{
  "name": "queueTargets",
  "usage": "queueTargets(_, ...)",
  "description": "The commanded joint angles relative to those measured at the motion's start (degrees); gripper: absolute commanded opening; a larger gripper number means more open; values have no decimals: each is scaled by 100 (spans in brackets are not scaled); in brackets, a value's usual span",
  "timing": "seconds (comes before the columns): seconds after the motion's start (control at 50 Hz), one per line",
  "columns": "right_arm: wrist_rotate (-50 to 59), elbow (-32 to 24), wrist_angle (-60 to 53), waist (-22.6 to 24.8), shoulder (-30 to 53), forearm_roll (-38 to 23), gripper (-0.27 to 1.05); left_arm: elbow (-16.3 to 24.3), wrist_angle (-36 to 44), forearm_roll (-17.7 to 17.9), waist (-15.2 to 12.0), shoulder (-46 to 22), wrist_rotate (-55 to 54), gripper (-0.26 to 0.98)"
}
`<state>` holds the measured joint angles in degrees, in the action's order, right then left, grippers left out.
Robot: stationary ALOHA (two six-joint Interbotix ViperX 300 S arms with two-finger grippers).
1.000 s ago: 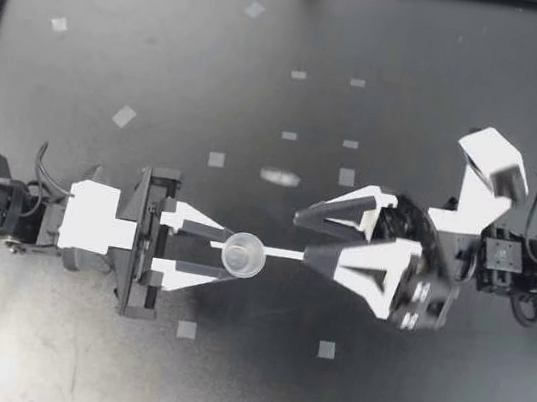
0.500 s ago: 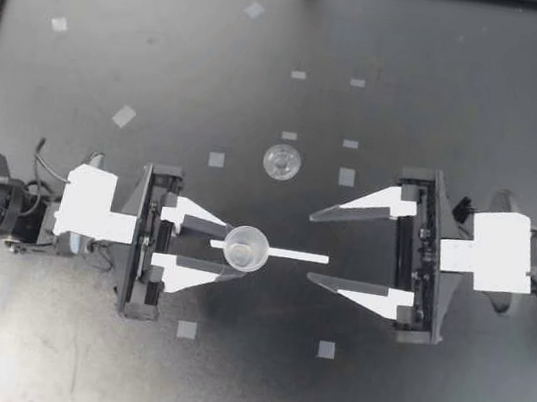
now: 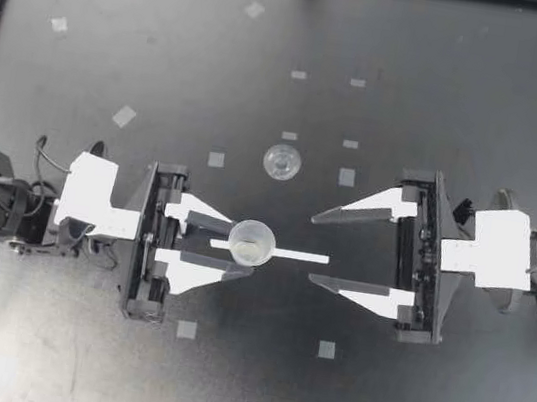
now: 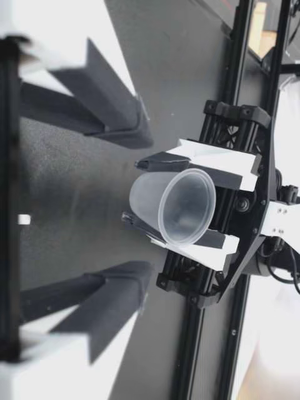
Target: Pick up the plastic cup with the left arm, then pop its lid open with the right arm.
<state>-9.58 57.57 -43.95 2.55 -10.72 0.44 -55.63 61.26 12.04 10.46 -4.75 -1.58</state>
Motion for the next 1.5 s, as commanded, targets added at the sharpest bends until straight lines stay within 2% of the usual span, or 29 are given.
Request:
queueTargets(0.0, 9, -79, -53, -26, -35, 0, 76, 114, 70, 18, 0, 88, -18, 14)
queueTargets(1.48, 18, -97, -53, 9, 88, 0, 76, 149, 35, 18, 0, 62, -26, 14)
